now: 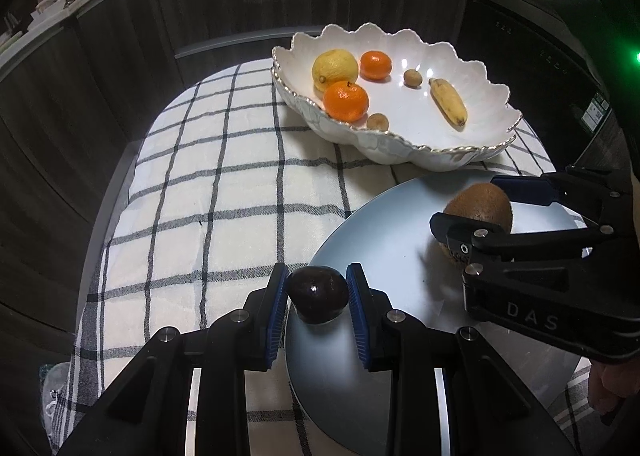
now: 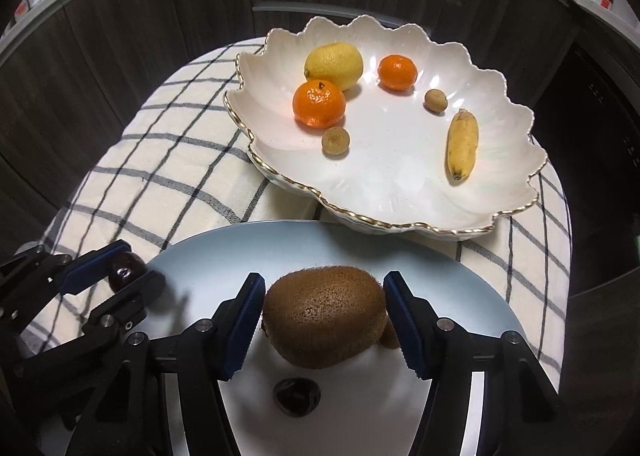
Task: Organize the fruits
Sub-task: 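Carry the plum and kiwi over the white bowl with both tools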
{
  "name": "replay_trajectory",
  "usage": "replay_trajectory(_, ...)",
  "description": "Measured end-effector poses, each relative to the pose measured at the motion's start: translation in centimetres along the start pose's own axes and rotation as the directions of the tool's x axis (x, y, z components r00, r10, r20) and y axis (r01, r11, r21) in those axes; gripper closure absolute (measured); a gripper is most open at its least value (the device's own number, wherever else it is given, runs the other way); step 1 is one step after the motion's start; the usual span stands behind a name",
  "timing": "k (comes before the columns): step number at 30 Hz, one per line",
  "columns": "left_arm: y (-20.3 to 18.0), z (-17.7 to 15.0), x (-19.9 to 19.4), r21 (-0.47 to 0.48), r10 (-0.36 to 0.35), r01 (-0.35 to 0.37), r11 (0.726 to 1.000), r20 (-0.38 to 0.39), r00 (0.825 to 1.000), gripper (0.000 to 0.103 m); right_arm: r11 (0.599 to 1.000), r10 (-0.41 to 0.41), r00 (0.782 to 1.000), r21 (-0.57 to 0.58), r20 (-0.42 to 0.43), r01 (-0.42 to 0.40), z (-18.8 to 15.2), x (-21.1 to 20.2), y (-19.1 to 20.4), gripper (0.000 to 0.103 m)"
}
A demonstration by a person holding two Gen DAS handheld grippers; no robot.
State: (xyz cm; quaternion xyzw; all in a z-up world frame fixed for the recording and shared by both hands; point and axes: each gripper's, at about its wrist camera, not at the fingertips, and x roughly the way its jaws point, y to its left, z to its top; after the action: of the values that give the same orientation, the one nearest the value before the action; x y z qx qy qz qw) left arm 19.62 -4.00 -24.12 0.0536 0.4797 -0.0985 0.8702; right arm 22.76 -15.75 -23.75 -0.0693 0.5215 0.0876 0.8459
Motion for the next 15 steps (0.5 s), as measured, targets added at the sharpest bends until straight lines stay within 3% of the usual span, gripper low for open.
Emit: replay_trajectory(15, -1.8, 2.7, -3.4, 0.029, -0.021, 0.019, 0.999, 0.078, 0.997, 0.073, 0.997, -0.019, 0.996, 0.07, 0.085, 0.013, -0.1, -5.3, -2.3, 0.041)
